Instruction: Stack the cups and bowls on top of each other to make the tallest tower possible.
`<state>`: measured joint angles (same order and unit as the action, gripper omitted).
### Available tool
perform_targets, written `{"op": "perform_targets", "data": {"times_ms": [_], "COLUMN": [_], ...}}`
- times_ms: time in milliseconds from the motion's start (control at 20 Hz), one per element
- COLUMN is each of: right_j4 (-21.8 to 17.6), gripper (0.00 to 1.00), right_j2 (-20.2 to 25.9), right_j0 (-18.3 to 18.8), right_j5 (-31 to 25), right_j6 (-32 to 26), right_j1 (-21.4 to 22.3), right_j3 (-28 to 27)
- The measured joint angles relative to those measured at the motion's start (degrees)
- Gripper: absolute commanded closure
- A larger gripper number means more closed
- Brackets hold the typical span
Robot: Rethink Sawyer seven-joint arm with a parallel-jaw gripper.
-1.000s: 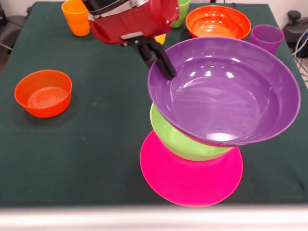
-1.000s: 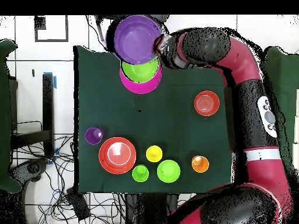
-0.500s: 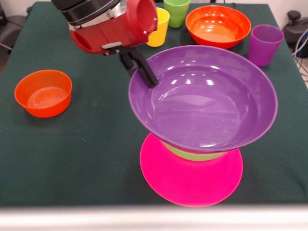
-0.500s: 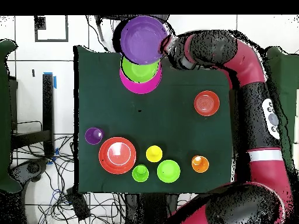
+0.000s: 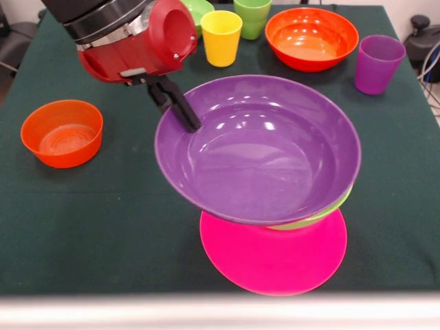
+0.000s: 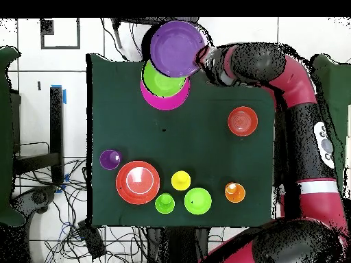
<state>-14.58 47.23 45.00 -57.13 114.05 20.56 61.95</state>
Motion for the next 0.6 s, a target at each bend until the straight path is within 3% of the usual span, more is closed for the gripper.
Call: {"op": "perform_targets", "data": {"times_ms": [600], "right_j4": [-0.6], "gripper": [1.0], "right_j2": [0.2], "right_j0": [2.4], "right_j5": [5.2], "right_j6": [0.0], "right_j1": [0.0], "right_j3": [5.4]}}
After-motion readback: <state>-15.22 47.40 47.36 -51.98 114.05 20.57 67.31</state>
